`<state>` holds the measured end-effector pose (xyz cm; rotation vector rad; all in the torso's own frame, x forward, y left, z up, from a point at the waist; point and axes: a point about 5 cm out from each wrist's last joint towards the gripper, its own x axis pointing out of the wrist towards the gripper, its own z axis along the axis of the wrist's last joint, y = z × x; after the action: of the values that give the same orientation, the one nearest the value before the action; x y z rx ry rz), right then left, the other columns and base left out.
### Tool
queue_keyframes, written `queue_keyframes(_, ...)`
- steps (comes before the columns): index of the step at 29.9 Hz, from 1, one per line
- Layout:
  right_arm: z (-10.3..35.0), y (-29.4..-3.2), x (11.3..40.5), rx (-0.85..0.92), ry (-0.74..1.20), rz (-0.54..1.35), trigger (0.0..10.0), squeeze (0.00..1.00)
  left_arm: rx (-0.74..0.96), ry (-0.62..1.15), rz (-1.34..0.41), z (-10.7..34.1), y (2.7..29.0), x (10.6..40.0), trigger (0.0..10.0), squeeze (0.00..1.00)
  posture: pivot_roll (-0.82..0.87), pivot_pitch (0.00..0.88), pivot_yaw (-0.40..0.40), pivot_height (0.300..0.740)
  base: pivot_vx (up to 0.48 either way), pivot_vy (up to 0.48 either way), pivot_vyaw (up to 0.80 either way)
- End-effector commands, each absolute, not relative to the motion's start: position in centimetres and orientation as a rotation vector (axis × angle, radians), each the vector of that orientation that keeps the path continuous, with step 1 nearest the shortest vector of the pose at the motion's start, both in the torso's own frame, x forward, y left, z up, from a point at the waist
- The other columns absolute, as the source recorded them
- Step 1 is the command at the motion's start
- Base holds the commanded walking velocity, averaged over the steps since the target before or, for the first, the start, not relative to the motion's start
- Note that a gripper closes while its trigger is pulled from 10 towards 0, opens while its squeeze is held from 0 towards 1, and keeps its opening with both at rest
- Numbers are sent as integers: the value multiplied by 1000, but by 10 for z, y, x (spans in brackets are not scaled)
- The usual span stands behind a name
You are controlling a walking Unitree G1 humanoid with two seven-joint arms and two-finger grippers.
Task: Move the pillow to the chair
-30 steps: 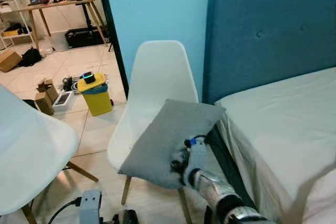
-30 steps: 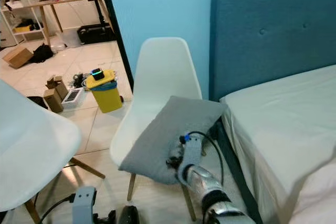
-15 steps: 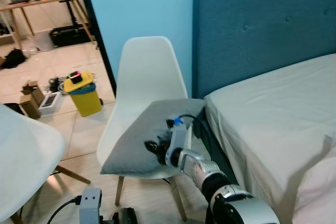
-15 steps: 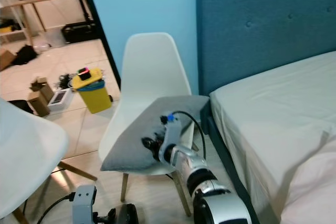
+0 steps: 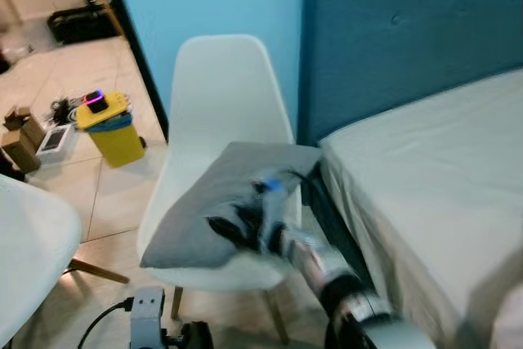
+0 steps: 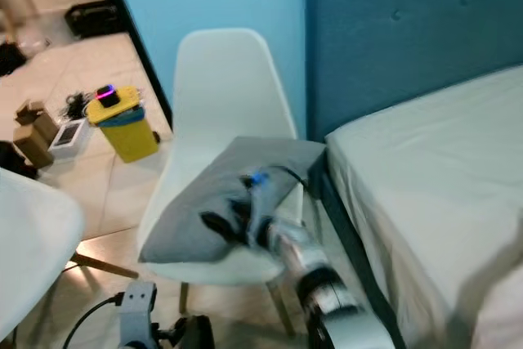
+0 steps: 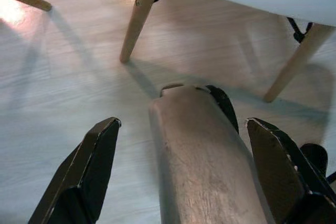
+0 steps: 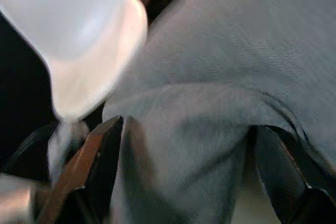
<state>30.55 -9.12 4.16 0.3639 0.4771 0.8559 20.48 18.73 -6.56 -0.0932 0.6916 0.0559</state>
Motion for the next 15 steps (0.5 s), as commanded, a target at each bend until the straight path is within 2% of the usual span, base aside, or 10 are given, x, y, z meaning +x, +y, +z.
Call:
queue_keyframes(1,58,-91,313,378,407,894,10000,1000,-81,732,57,-70,188,198,10000,0,37,78,41,564,0,0,0)
queue_keyframes(4,67,-127,299,395,370,953,10000,1000,-84,762,79,-71,186,199,10000,0,9,64,41,579,0,0,0)
queue_keyframes(6,70,-135,296,397,359,960,10000,1000,-87,770,85,-72,186,199,10000,0,9,64,41,584,0,0,0)
queue_keyframes(7,76,-147,294,394,339,953,10000,0,-91,790,91,-73,185,198,10000,0,1,58,40,589,0,0,0)
queue_keyframes(9,76,-147,294,394,339,953,10000,0,-91,790,91,-73,185,198,10000,0,1,58,40,589,0,0,0)
queue_keyframes(10,84,-160,294,387,314,934,10000,0,-92,800,88,-74,184,198,10000,0,-3,53,40,594,-480,0,0)
queue_keyframes(11,84,-160,294,387,314,934,10000,0,-92,800,88,-74,184,198,10000,0,-3,53,40,594,-480,0,0)
queue_keyframes(13,98,-184,298,370,253,874,10000,0,-92,807,84,-74,182,198,10000,0,-7,39,33,604,-480,0,0)
queue_keyframes(15,103,-190,299,366,232,858,10000,0,-92,804,84,-74,182,199,10000,0,-7,37,33,609,0,0,0)
